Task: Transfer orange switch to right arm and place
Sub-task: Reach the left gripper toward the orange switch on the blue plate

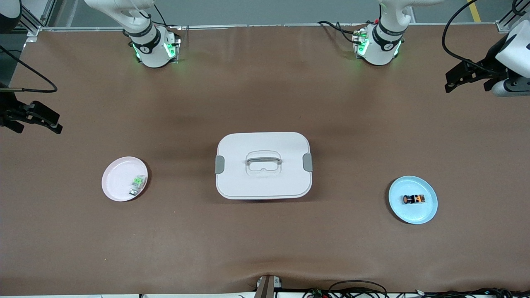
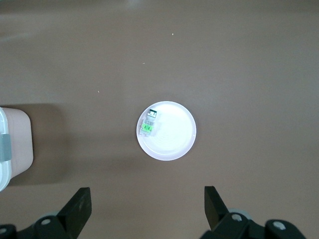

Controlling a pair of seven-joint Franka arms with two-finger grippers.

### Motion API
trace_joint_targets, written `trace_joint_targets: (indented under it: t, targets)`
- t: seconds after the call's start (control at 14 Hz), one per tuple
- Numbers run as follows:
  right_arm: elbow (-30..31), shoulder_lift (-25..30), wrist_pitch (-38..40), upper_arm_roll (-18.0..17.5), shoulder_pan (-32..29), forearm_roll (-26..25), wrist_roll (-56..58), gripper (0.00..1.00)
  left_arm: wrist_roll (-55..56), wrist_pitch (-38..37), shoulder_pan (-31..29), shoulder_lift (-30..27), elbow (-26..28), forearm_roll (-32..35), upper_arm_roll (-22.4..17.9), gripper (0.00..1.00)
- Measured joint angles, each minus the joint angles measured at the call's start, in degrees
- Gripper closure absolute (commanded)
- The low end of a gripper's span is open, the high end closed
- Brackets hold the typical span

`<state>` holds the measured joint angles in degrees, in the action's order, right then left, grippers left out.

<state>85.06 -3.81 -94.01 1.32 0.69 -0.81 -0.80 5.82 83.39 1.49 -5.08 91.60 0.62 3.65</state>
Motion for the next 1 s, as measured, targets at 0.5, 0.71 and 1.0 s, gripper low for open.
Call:
trace_joint_targets:
  t: [0.5, 0.71, 1.0]
  targets:
    - [0.0, 0.0, 0.0, 0.0, 0.0, 0.0, 0.0, 0.00, 0.0, 0.0, -0.1, 0.0, -0.1, 0.2, -0.4, 0.00]
    - [0.0, 0.0, 0.0, 0.0, 0.0, 0.0, 0.0, 0.00, 0.0, 0.0, -0.2, 1.2, -0.9, 0.9, -0.6, 0.00]
    - [0.0, 0.0, 0.0, 0.0, 0.0, 0.0, 0.0, 0.00, 0.0, 2.2, -0.2, 5.0, -2.0, 1.0, -1.5, 0.00]
